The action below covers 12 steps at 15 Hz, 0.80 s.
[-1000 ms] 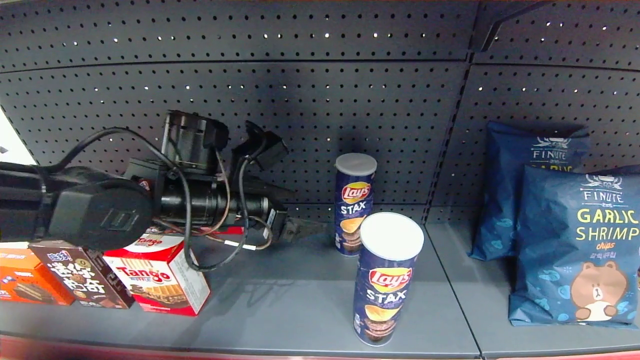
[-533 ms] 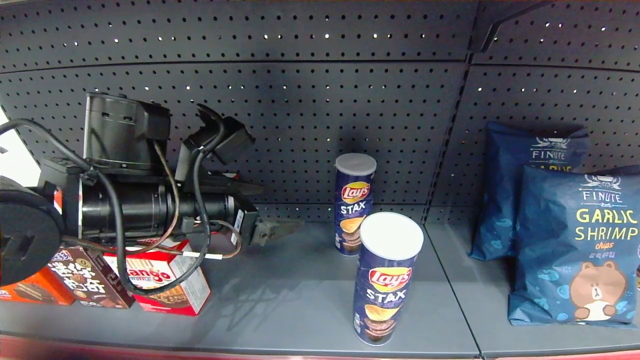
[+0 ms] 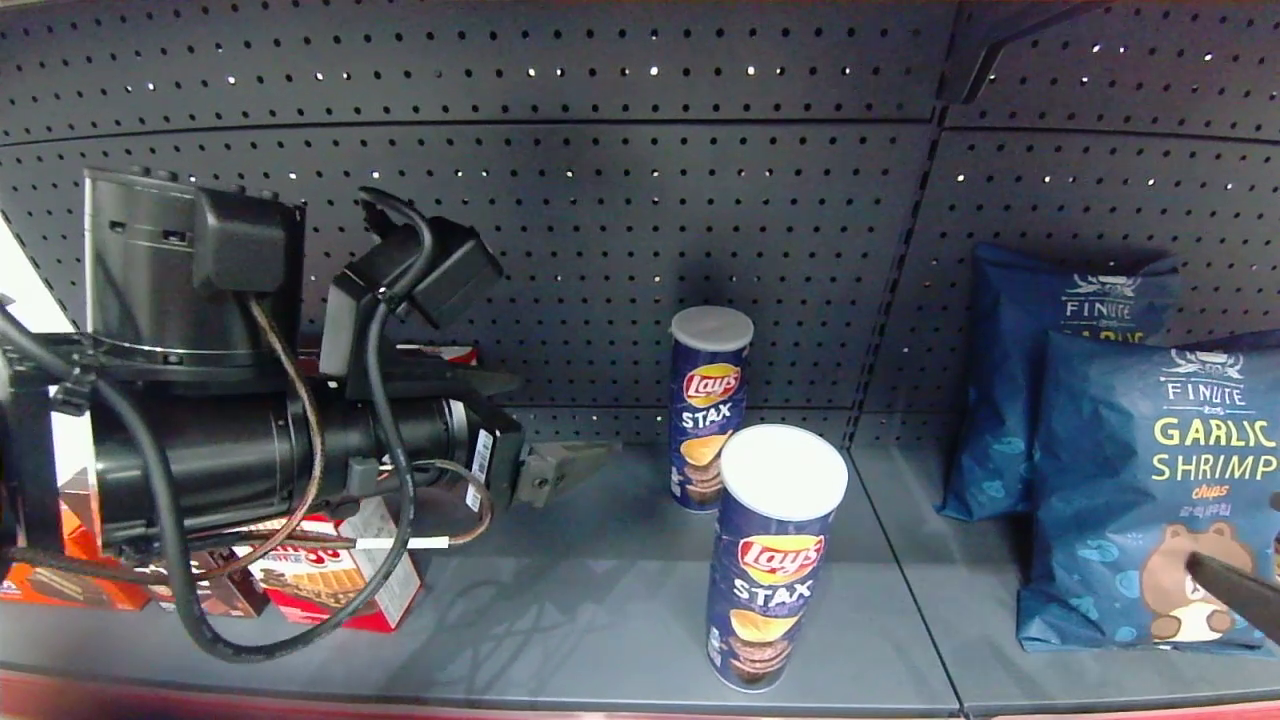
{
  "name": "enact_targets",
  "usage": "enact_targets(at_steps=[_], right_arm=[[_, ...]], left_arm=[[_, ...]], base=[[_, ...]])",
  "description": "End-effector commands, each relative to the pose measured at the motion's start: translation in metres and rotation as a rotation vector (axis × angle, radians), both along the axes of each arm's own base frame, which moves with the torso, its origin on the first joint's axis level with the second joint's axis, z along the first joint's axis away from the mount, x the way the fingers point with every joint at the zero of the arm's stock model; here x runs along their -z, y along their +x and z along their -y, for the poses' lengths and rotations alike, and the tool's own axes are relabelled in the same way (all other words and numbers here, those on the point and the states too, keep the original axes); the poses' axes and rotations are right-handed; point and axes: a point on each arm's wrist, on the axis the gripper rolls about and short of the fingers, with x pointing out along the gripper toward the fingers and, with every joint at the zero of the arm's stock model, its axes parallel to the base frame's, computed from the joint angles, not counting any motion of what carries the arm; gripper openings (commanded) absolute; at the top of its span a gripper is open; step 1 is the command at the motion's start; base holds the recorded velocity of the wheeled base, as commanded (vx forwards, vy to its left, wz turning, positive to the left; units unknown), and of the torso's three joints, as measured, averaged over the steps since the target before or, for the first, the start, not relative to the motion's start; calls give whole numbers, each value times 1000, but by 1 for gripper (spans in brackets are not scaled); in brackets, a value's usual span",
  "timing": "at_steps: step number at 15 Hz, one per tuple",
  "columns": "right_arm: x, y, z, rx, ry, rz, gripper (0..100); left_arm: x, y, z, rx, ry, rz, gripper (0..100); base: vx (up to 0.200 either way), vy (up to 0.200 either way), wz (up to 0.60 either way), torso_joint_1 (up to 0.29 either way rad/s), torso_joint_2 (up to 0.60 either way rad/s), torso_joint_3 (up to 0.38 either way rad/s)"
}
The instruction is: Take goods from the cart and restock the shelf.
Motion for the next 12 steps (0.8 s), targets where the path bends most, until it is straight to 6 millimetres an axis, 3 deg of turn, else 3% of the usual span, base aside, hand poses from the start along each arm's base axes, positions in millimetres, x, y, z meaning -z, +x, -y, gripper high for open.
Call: enact_targets(at_steps=[1,8,12], right_arm=[[14,38,-23,-44,-57,-122,100],[52,87,-67,-55,-106,-161,100],[68,99,-75,-67,-147,-220,100]], left_arm=[[1,-10,0,-1,11,7,100],[-2,-22,1,-24,20,41,100],[9,-22,0,-30,42,17,100]], base=[[0,0,0,0,0,0],[0,0,0,0,0,0],[0,0,0,0,0,0]])
